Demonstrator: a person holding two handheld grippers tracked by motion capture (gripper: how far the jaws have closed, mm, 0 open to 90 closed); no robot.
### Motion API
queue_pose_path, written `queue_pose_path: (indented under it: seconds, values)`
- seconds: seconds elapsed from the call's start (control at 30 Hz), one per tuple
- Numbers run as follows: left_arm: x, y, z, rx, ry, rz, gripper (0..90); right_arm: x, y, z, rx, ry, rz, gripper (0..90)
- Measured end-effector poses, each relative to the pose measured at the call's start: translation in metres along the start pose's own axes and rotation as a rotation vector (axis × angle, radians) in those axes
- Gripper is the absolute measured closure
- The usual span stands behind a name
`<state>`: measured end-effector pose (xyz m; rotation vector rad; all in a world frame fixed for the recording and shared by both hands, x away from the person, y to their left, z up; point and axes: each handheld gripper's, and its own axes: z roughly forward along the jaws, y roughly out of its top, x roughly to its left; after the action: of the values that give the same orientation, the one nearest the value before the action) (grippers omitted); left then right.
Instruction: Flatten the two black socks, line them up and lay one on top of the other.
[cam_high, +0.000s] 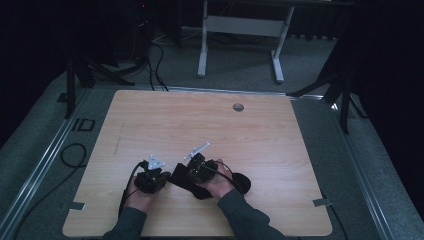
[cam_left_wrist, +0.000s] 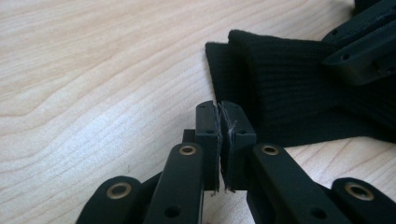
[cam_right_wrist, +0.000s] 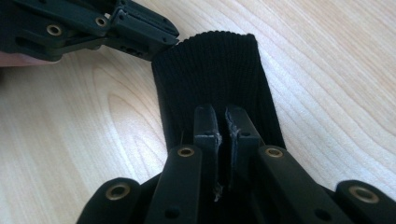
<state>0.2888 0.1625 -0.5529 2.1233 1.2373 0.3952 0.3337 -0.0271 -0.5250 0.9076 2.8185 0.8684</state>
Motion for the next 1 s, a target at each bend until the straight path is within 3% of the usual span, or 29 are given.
queue_pose_path:
  seconds: [0.37, 0.47, 0.6, 0.7, 1.0]
  values:
    - [-0.001, 0.0, 0.001, 0.013, 0.005, 0.007, 89.4, 0.005, 0.0, 0.01, 0.022, -0.009, -0.007, 84.5]
    - [0.0, 0.001, -0.004, -0.021, -0.001, -0.003, 89.2, 0.005, 0.0, 0.013, 0.03, -0.01, -0.007, 84.4]
    - [-0.006, 0.004, -0.01, -0.087, -0.027, 0.03, 89.3, 0.006, 0.0, 0.015, 0.033, -0.016, -0.015, 84.2]
    - [-0.012, 0.005, -0.008, -0.087, -0.04, 0.06, 89.3, 0.007, 0.0, 0.016, 0.035, -0.021, -0.018, 84.0]
    - [-0.013, 0.006, 0.003, -0.046, -0.03, 0.069, 90.0, 0.008, 0.0, 0.016, 0.033, -0.012, -0.023, 82.2]
